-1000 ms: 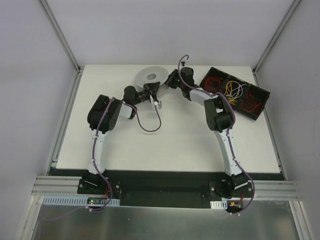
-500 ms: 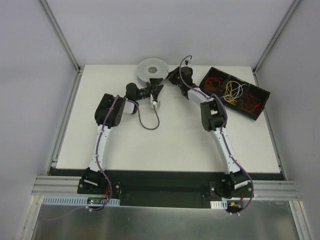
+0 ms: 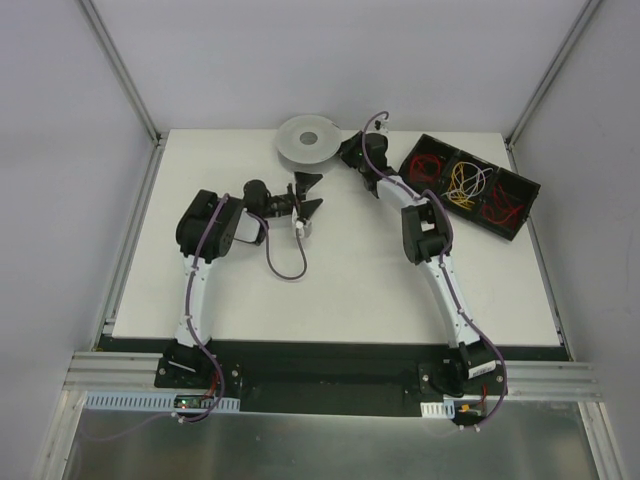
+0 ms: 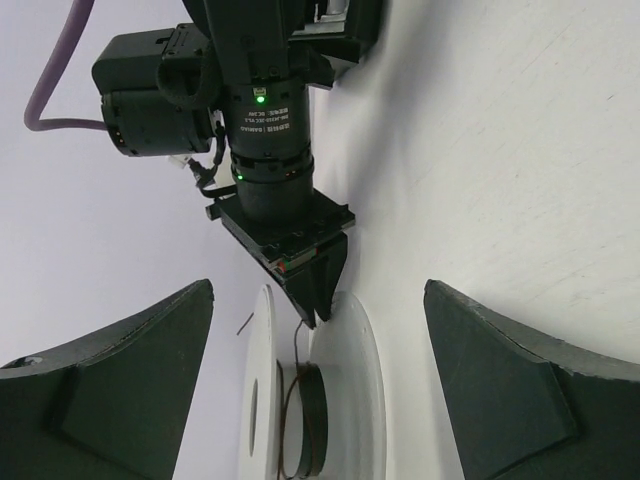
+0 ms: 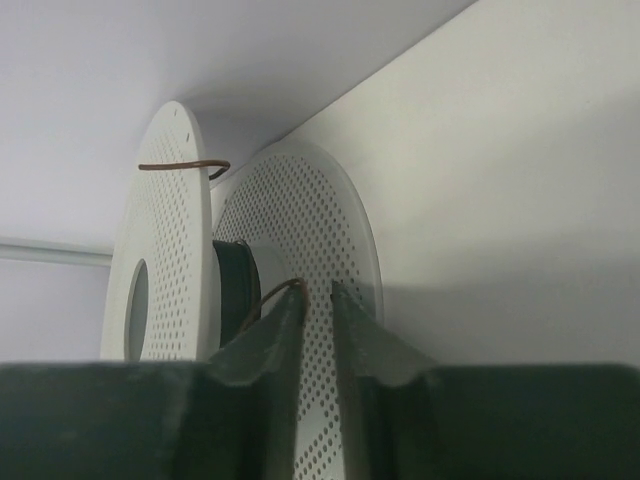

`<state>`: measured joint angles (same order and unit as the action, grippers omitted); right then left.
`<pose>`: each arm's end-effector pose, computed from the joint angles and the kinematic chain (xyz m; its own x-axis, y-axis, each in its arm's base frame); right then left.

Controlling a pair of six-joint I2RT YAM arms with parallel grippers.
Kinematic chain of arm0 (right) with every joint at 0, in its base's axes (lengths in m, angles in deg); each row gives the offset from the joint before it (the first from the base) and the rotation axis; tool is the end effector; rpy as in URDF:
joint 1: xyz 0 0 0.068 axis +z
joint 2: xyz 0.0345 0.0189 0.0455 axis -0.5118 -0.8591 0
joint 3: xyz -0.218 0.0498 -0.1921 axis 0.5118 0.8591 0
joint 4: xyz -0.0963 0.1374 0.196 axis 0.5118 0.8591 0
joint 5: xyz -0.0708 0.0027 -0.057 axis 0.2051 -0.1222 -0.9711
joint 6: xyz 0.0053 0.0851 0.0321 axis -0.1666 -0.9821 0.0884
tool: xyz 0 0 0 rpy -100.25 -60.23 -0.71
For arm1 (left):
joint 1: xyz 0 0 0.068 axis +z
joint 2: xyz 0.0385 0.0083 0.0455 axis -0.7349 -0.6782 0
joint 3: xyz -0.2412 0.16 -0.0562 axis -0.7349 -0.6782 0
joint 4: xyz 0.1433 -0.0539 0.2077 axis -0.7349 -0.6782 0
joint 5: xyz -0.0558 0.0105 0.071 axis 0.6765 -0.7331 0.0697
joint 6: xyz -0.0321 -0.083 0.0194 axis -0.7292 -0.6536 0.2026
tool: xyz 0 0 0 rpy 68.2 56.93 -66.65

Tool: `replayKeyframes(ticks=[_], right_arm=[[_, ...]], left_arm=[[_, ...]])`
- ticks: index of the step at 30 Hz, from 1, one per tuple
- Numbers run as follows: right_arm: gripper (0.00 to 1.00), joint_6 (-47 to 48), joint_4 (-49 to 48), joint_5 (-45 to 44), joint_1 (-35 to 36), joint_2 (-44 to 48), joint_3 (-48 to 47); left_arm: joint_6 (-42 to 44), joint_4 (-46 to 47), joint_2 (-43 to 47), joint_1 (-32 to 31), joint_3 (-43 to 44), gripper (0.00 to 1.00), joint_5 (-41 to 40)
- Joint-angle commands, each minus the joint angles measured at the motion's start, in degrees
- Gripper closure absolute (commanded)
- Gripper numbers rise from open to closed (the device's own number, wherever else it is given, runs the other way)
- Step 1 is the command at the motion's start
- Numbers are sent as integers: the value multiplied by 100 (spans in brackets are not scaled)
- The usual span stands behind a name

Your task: Wrap the cables

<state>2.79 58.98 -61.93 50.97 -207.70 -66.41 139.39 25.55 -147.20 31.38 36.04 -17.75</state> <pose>0.6481 0.2478 0.1100 -0.3649 0.5387 -0.7594 -0.2773 0.7157 0.6410 0.4452 -0.2008 0.1272 0.9693 0.2210 -0.1081 0.0890 0.0945 0.9915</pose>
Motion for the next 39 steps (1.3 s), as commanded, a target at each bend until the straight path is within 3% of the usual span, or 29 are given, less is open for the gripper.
replayKeyframes(ticks=[1, 4, 15, 23, 26, 29, 31, 34, 36, 39], right_arm=[[73, -29, -170, -73, -67, 144, -77], [62, 50, -249, 32, -120, 354, 186], [57, 349, -530, 384, -182, 1303, 1478], [47, 516, -715, 780, -173, 2331, 2831], [39, 691, -715, 868, -147, 2867, 3437], [30, 832, -593, 921, -138, 3438, 4052], [23, 1051, -365, 956, -111, 3886, 4466], [16, 1429, -154, 1096, -76, 4466, 4897], [11, 1815, 101, 1184, -67, 4897, 5073], [0, 2483, 391, 1316, -67, 5705, 5407]], left_arm=[[-62, 1013, 511, 19, -209, 14, 187], [-149, 1022, 678, 19, -297, 13, 143], [-149, 1294, 1038, 1, -859, 13, 196], [-281, 1391, 1627, -7, -1807, 11, 205], [-527, 1304, 2065, -7, -2308, 9, 82], [-545, 445, 2846, -7, -2906, 8, -111], [-633, -363, 3392, -7, -3170, 1, -348], [-1141, -1699, 4157, -33, -3119, 1, -962], [-1510, -2787, 4588, -147, -2716, 1, -1751], [-2361, -5333, 5037, -165, -1541, 1, -2912]])
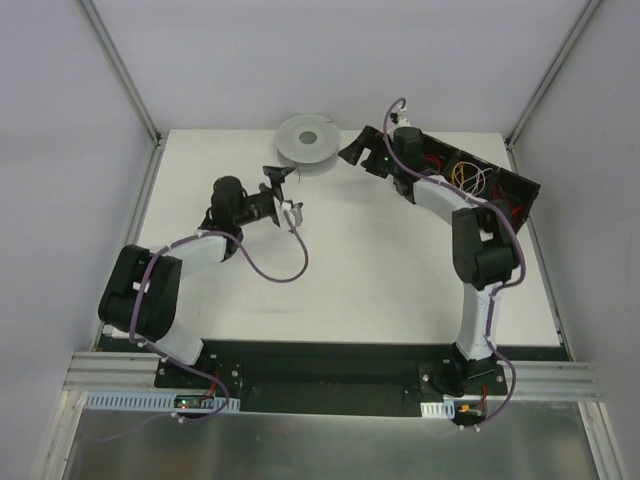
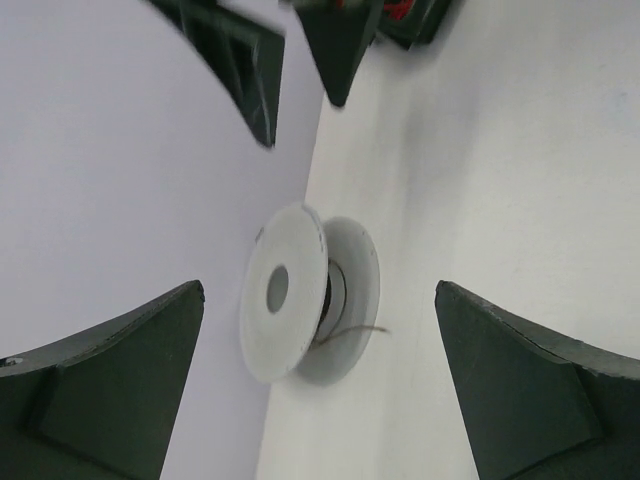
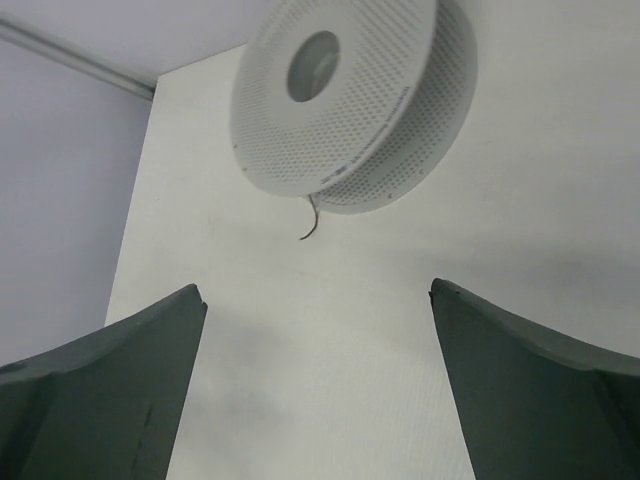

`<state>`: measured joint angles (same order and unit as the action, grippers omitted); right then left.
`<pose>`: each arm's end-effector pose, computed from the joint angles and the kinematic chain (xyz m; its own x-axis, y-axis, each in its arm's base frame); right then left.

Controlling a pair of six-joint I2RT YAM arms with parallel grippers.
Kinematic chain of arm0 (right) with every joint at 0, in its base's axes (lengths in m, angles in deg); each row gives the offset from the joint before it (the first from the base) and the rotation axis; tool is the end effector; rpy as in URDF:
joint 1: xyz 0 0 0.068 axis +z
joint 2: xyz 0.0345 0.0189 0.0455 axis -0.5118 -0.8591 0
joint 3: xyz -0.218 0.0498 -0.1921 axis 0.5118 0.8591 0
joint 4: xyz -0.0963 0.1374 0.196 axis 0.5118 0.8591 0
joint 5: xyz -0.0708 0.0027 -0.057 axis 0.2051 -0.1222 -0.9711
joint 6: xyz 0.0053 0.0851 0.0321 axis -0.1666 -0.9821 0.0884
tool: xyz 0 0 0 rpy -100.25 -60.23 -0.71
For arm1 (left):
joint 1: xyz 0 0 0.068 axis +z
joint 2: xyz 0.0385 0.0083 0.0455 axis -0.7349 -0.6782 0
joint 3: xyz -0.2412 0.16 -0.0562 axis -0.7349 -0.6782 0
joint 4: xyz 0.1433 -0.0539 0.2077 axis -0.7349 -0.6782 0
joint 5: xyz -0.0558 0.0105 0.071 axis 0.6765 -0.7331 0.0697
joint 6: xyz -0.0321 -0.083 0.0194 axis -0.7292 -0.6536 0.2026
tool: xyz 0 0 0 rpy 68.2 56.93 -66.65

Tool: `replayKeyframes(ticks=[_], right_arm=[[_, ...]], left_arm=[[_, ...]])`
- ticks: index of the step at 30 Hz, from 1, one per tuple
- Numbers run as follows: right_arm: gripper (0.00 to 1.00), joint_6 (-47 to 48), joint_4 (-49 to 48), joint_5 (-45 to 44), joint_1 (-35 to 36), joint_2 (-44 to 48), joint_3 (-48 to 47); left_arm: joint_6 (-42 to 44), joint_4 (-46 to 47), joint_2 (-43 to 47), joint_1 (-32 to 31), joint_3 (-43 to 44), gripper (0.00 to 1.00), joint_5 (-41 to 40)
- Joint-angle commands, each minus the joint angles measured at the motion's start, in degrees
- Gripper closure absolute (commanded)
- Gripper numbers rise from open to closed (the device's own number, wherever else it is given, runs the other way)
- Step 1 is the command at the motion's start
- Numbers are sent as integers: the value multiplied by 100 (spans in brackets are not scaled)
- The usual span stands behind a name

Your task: Wrap the cables

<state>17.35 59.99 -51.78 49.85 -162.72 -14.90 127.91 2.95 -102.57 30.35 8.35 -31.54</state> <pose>0.5102 0.2008 0.2389 -0.4488 0.2718 -0.8513 -0.4241 0.7737 0.4707 0.3206 -0.1597 0.2546 0.8308 0.3960 -0.3910 0.3374 0.2003 0.9198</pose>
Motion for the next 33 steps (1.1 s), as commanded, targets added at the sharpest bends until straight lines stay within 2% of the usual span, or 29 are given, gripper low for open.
replayKeyframes(ticks=[1, 5, 6, 9, 12, 15, 20, 25, 28, 33], right_arm=[[4, 1343, 518, 311, 27, 1436, 326], [4, 2451, 1501, 320, -61, 2542, 572], [4, 2958, 1774, 189, -96, 2780, 616], [4, 3726, 2609, -57, -271, 3527, 774], [4, 3912, 3287, -164, -779, 4117, 1037], [4, 4000, 3605, -67, -1413, 4679, 1678], [4, 4220, 3623, 38, -2319, 5559, 2847], [4, 4343, 3588, 205, -2522, 6244, 3735], [4, 4326, 3623, 355, -2522, 6491, 3982], [4, 4343, 3711, 495, -2522, 6457, 3843]], left_arm=[[-1617, -3952, 592, -54, 1685, 1, -1884], [-3664, -6775, 154, 42, 3856, 1, -3275], [-4139, -7547, -21, 156, 4470, 1, -3207], [-5458, -9422, -522, 700, 5869, 1, -1884], [-6480, -10488, -866, 965, 6496, 1, -1739], [-6745, -10395, -491, 1246, 6034, 1, -1720], [-6404, -9955, 336, 1273, 4409, 1, -2634], [-6262, -9533, 995, 1273, 3221, 1, -3100], [-6297, -9454, 1190, 1273, 3079, 1, -3145], [-6297, -9418, 1313, 1273, 3385, 1, -3013]])
